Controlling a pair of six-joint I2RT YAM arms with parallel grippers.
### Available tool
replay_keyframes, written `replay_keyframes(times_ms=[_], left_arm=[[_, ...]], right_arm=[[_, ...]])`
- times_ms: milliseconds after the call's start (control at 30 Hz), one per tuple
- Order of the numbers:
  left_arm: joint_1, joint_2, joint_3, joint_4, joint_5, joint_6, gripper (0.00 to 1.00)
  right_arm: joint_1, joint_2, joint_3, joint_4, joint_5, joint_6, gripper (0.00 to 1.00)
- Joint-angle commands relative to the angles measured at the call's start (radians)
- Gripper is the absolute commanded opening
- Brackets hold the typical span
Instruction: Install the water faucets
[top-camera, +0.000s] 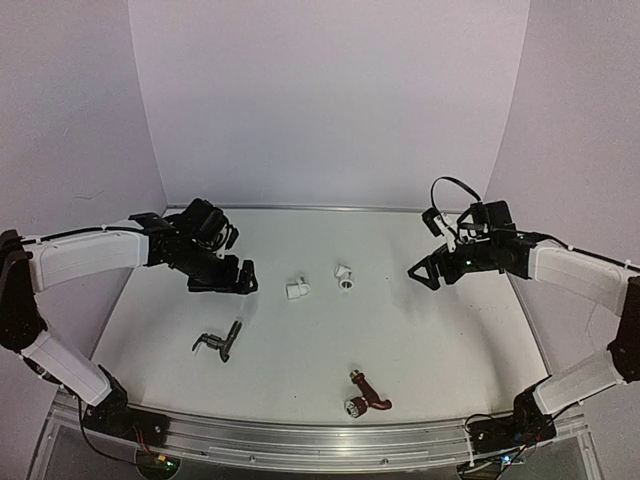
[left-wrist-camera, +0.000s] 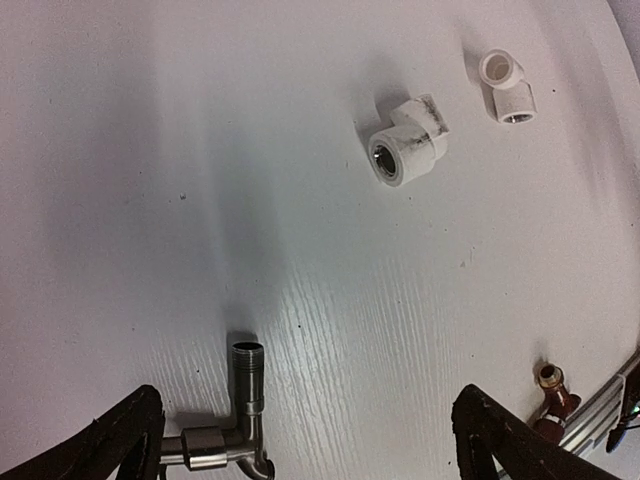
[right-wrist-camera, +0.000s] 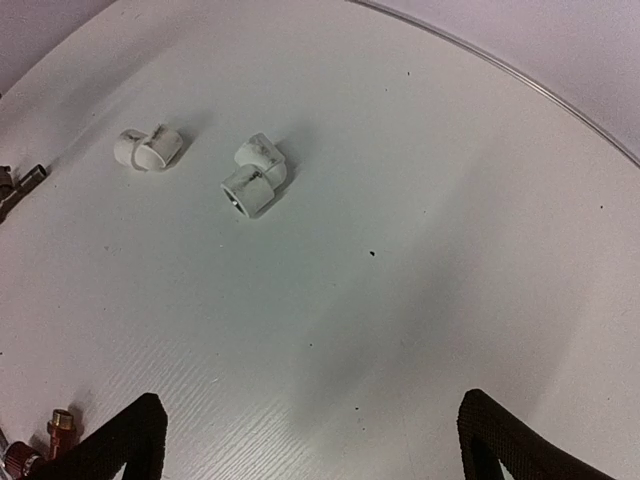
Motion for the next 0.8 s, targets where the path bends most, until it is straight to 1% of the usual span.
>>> replay_keyframes(times_ms=[0,33,100,200,267,367,433,567,767], left_arm=[[-0.018,0.047,0.075,0.076,-0.097,0.077,1.0],[-0.018,0.06,0.082,0.099,-0.085,0.107,1.0],[-0.018,0.1,0.113,0.126,-0.018,0.182,1.0],[-0.018,0.187,0.193,0.108,0.053,0.299,1.0],[-0.018,0.262,0.257,0.082,0.049,0.347,1.0],[-0.018,0.347,0.305,0.076,0.08,0.434,1.0],[-0.018,0.378,0.31,0.105,0.117,0.479,1.0],[-0.018,0.41,0.265,0.212,0.222,0.578,1.0],[-0.019,0.438,0.226,0.313,0.264,0.713,1.0]], right_arm=[[0.0,-0.066,0.021,0.019,-0.048,-0.025,0.98],[0.0,-0.068,0.021,0.014,-0.045,-0.038,0.98],[0.0,-0.061,0.031,-0.009,-0.023,-0.049,0.98],[0.0,-0.038,0.057,-0.047,-0.038,-0.064,0.98],[-0.001,-0.023,0.071,-0.065,-0.046,-0.068,0.98],[-0.001,-0.019,0.076,-0.074,-0.053,-0.07,0.98],[0.0,-0.026,0.075,-0.077,-0.063,-0.07,0.98],[0.0,-0.033,0.075,-0.082,-0.071,-0.07,0.98],[-0.001,-0.036,0.076,-0.088,-0.094,-0.07,0.98]])
